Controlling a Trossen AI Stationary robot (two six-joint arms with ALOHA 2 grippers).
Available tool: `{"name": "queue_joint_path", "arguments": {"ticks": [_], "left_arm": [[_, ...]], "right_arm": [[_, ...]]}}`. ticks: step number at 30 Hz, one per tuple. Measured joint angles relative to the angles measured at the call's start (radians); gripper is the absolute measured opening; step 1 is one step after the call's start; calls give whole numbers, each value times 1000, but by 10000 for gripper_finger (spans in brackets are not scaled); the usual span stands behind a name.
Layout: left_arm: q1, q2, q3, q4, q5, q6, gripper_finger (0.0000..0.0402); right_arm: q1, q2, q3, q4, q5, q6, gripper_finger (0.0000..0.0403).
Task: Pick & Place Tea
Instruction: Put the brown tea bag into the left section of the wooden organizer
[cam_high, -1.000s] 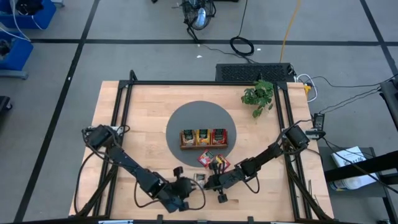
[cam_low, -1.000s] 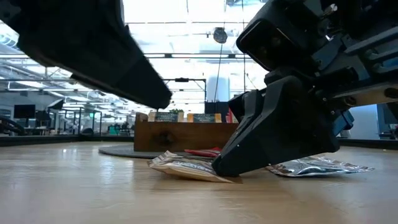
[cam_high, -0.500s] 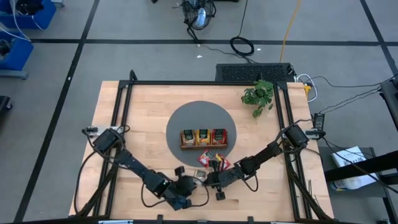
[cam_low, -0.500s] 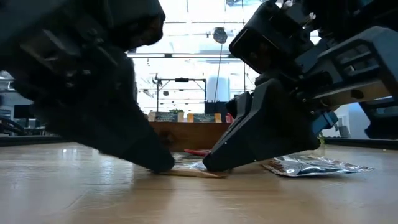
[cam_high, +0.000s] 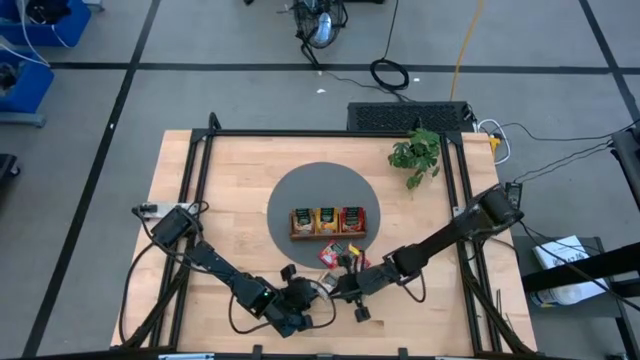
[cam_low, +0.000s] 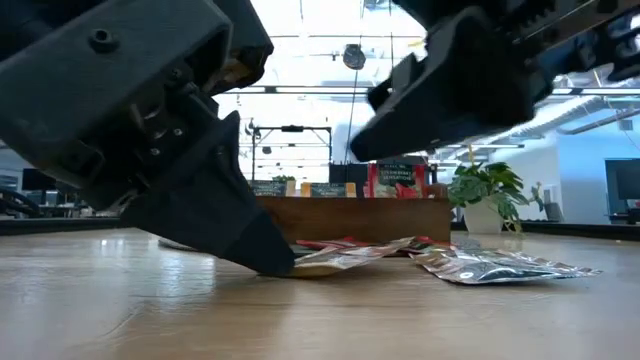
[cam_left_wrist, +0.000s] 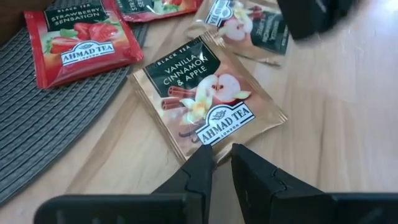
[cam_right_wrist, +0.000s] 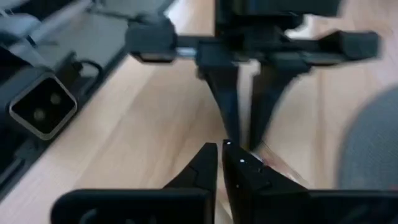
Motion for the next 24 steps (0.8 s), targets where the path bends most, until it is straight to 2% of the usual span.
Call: {"name": "queue_joint_path", "arguments": {"ticks": [4, 8, 11, 16, 21, 24], "left_arm": [[0, 27, 1, 25, -13, -7, 67], [-2, 35, 0, 39, -17, 10, 67], [-2, 35, 0, 39, -21, 10, 67], [-3, 35, -2, 40, -22, 10, 67], [-3, 35, -2, 40, -23, 17, 67], [-3, 35, -2, 41, -24, 21, 67]], "right_arm": [[1, -91, -1, -184, 50, 39, 45], [-10, -109, -20, -281, 43, 187, 84], [-20, -96, -38, -278, 39, 295, 118], [-34, -97, -77, -288, 41, 387, 158], [-49, -100, -99, -258, 39, 448, 174], [-67, -100, -110, -221, -1, 474, 175]]}}
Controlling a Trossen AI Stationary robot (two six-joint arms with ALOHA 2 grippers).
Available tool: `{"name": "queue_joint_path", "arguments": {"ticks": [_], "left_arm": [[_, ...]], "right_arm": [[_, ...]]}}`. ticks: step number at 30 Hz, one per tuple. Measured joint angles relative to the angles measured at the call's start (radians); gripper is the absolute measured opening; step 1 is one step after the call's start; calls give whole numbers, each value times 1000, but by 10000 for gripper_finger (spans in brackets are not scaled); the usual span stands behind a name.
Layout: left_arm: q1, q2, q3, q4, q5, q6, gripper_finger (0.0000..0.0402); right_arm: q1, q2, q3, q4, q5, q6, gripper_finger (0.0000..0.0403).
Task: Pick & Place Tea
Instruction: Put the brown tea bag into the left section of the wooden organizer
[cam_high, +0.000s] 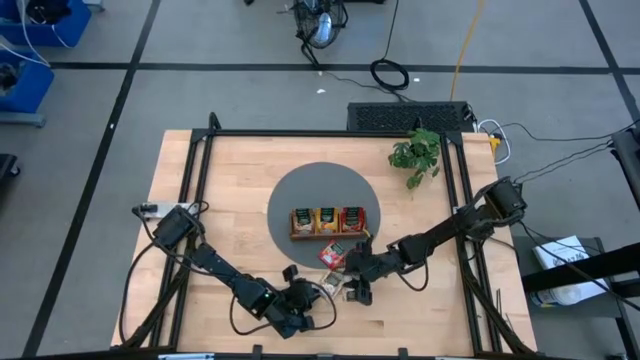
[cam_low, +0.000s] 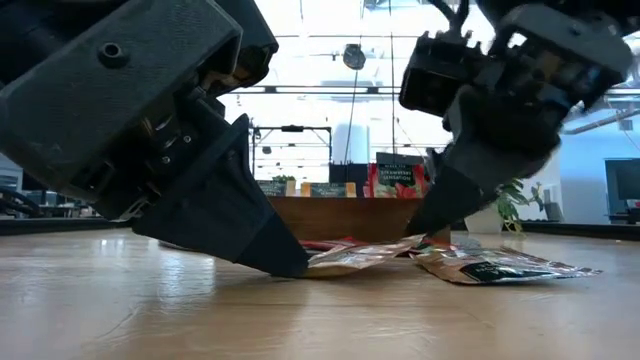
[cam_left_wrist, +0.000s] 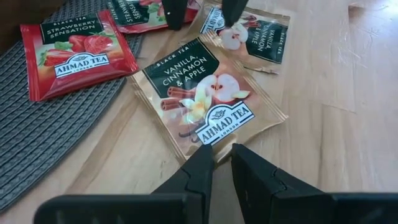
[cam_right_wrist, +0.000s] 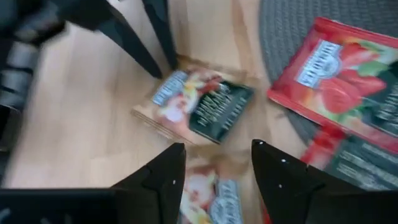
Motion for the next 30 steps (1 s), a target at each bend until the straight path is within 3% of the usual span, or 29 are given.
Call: {"name": "queue_joint_path", "arguments": {"ticks": [12, 30], "left_arm": [[1, 1, -2, 17, -7, 23, 67], [2, 2, -2, 21, -8, 33, 67]], "right_arm": [[-67, 46, -47, 122, -213, 141, 160], [-100, 50, -49, 190, -282, 177, 142]]}}
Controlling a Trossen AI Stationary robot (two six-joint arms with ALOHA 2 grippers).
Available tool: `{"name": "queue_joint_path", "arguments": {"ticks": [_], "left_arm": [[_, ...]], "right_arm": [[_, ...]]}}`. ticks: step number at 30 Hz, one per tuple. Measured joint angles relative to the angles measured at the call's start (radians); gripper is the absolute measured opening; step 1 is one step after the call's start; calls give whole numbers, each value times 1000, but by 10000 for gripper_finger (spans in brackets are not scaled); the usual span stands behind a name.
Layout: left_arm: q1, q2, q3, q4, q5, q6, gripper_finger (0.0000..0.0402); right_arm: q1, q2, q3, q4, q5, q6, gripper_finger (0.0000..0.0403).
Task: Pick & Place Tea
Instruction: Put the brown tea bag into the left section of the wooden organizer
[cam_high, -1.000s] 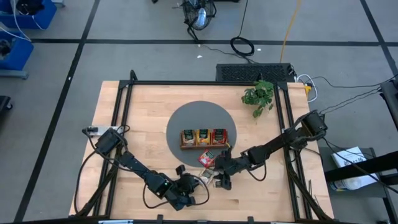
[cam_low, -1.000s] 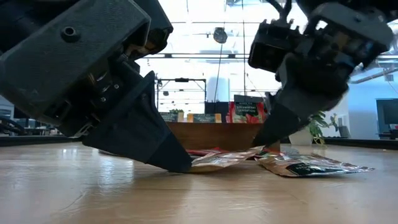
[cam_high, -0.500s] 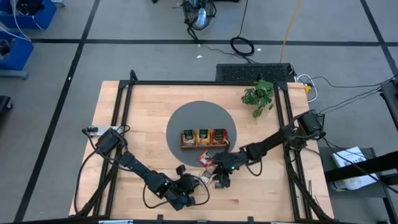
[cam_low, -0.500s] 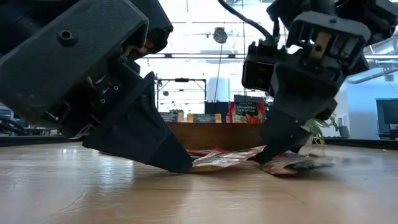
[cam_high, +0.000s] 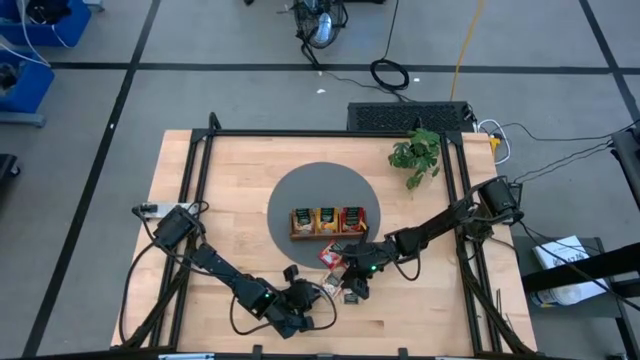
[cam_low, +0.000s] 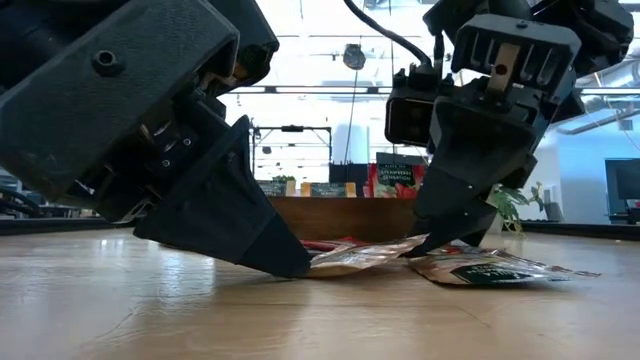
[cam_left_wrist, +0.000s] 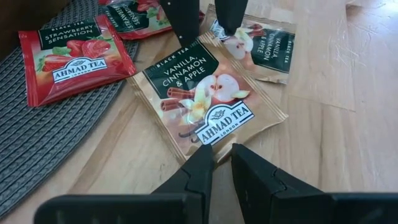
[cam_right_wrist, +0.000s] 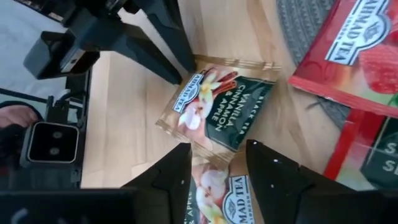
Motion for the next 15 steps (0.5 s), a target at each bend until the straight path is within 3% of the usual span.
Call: {"name": "queue_joint_path", "arguments": {"ticks": [15], "left_arm": [[6, 2, 0, 14, -10, 19, 67]], "right_arm": [[0, 0, 0, 16, -11, -24, 134]]}}
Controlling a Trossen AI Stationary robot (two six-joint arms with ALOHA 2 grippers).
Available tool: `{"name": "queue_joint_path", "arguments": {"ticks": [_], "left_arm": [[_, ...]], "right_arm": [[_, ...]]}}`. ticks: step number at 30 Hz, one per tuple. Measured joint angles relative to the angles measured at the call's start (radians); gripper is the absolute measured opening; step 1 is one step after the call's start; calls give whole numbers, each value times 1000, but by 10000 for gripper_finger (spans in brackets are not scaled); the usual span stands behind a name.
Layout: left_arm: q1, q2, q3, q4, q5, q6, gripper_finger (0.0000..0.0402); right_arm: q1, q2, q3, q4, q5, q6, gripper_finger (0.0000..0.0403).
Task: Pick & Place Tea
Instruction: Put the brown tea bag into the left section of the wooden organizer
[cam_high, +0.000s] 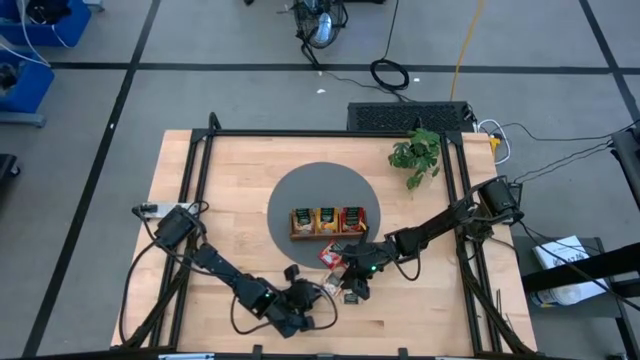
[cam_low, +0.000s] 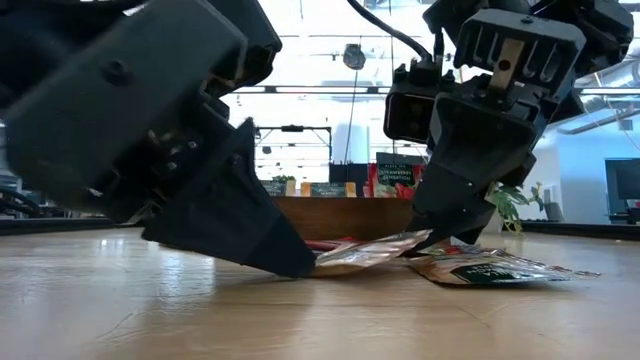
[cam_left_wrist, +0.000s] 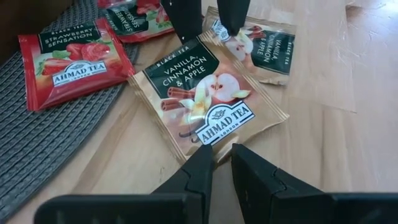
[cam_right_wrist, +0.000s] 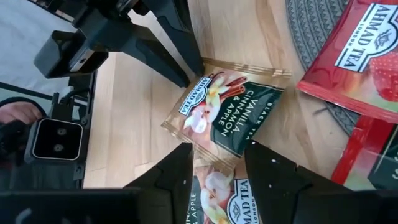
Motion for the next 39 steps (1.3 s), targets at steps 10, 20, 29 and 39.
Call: {"name": "queue_joint_path", "arguments": {"ticks": [10, 20, 29, 39], "left_arm": [[12, 2, 0, 9, -10, 15, 67], [12, 2, -1, 9, -14, 14, 67], [-6, 4, -2, 40, -64, 93, 67], [-58, -111, -8, -36, 12, 179, 67]], "right_arm": [[0, 0, 0, -3, 5, -27, 125], [-11, 0, 1, 1, 29, -89, 25], [-13, 0, 1, 3, 29, -188, 2], [-13, -39, 2, 6, 55, -318, 0]]}}
